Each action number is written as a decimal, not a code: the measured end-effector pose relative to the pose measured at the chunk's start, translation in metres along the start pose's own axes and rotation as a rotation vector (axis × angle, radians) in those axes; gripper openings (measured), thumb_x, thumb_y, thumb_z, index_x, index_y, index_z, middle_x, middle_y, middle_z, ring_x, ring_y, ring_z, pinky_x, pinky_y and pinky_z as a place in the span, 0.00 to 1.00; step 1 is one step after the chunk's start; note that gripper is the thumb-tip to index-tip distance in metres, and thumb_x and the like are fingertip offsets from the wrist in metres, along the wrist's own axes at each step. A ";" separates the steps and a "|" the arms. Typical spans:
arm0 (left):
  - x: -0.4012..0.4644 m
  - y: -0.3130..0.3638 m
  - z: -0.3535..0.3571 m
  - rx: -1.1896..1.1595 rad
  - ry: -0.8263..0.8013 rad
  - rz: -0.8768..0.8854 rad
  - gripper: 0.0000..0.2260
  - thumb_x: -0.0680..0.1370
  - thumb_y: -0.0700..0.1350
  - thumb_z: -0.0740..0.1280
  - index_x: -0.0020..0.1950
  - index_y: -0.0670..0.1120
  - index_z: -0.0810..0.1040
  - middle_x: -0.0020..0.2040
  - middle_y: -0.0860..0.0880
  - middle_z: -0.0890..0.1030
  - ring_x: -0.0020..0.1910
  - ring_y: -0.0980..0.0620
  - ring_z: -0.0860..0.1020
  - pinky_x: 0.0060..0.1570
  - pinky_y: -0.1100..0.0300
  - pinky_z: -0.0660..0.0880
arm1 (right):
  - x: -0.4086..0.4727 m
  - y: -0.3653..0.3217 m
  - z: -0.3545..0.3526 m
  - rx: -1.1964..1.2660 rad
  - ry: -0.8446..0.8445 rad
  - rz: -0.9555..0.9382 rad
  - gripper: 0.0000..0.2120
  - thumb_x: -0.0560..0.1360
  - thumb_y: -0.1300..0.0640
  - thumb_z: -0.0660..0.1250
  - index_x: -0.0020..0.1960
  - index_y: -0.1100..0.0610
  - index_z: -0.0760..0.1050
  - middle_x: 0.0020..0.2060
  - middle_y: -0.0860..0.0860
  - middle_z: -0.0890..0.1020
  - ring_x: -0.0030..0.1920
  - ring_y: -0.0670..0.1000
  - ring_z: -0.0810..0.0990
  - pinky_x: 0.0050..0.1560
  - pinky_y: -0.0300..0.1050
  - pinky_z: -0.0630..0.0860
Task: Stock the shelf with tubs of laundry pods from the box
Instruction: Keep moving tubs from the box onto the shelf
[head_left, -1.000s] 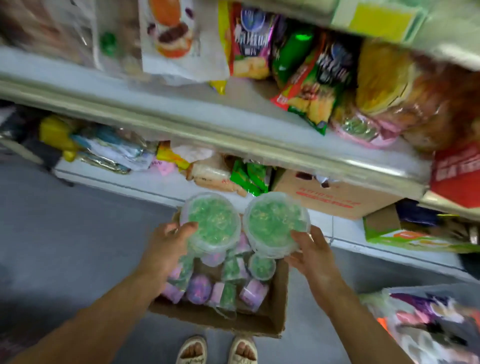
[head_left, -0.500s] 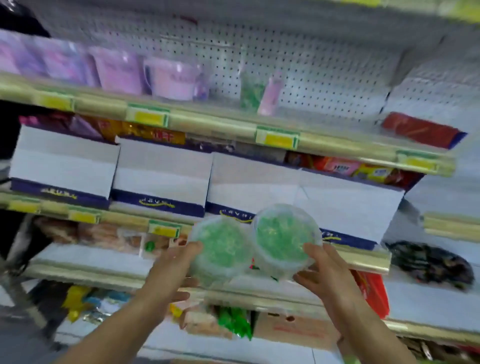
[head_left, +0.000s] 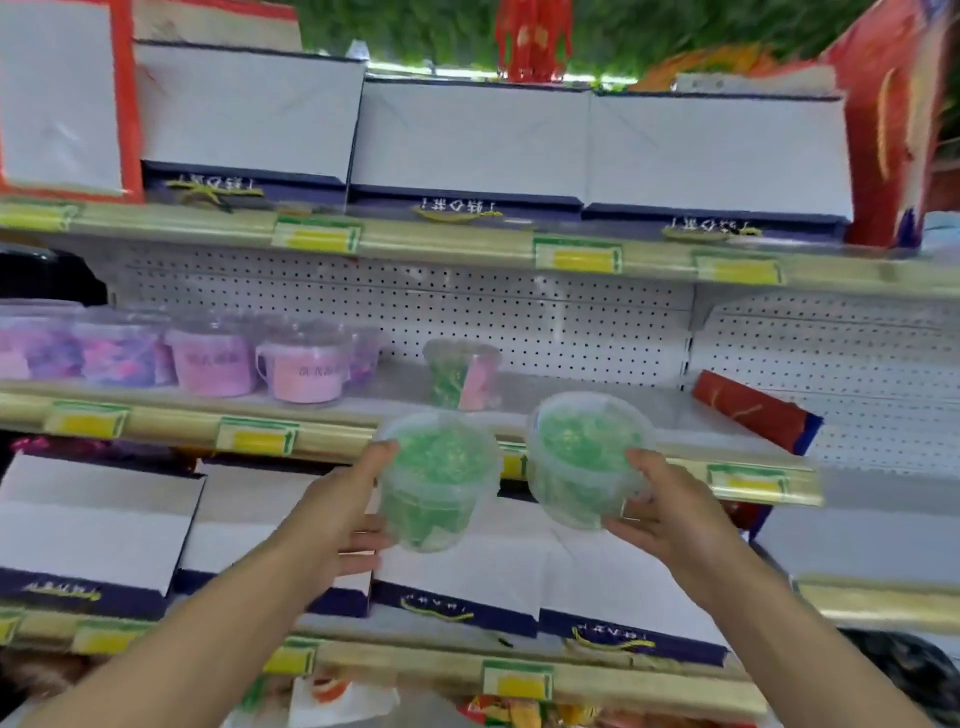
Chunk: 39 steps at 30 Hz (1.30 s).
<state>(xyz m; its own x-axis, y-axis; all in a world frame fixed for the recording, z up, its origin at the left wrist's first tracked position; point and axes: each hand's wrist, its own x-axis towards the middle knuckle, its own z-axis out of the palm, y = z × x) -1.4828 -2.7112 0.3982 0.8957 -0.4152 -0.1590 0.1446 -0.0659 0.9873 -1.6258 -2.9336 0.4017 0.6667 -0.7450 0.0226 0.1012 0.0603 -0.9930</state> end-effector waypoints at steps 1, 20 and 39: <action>0.006 0.008 0.005 -0.003 0.002 0.002 0.21 0.74 0.63 0.62 0.57 0.49 0.73 0.47 0.40 0.81 0.48 0.44 0.80 0.45 0.54 0.75 | 0.011 -0.007 -0.001 -0.003 -0.005 -0.009 0.13 0.76 0.50 0.64 0.55 0.58 0.72 0.47 0.54 0.74 0.46 0.53 0.77 0.50 0.50 0.79; 0.060 0.056 -0.013 0.008 0.224 0.018 0.19 0.73 0.63 0.62 0.47 0.48 0.74 0.45 0.39 0.79 0.45 0.42 0.79 0.43 0.54 0.76 | 0.182 -0.035 0.067 -0.081 -0.050 0.096 0.21 0.75 0.46 0.65 0.60 0.59 0.67 0.53 0.56 0.71 0.51 0.59 0.75 0.50 0.57 0.77; 0.091 0.070 -0.054 0.011 0.186 -0.012 0.21 0.72 0.64 0.63 0.46 0.46 0.73 0.45 0.37 0.80 0.40 0.42 0.79 0.40 0.55 0.76 | 0.209 -0.041 0.117 -0.378 -0.108 0.062 0.26 0.79 0.46 0.58 0.71 0.61 0.61 0.71 0.57 0.65 0.68 0.61 0.67 0.64 0.54 0.71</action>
<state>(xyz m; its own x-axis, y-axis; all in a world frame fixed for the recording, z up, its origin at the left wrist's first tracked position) -1.3688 -2.7050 0.4524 0.9565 -0.2394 -0.1667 0.1517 -0.0798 0.9852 -1.4042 -3.0141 0.4608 0.7385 -0.6726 -0.0467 -0.2077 -0.1610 -0.9649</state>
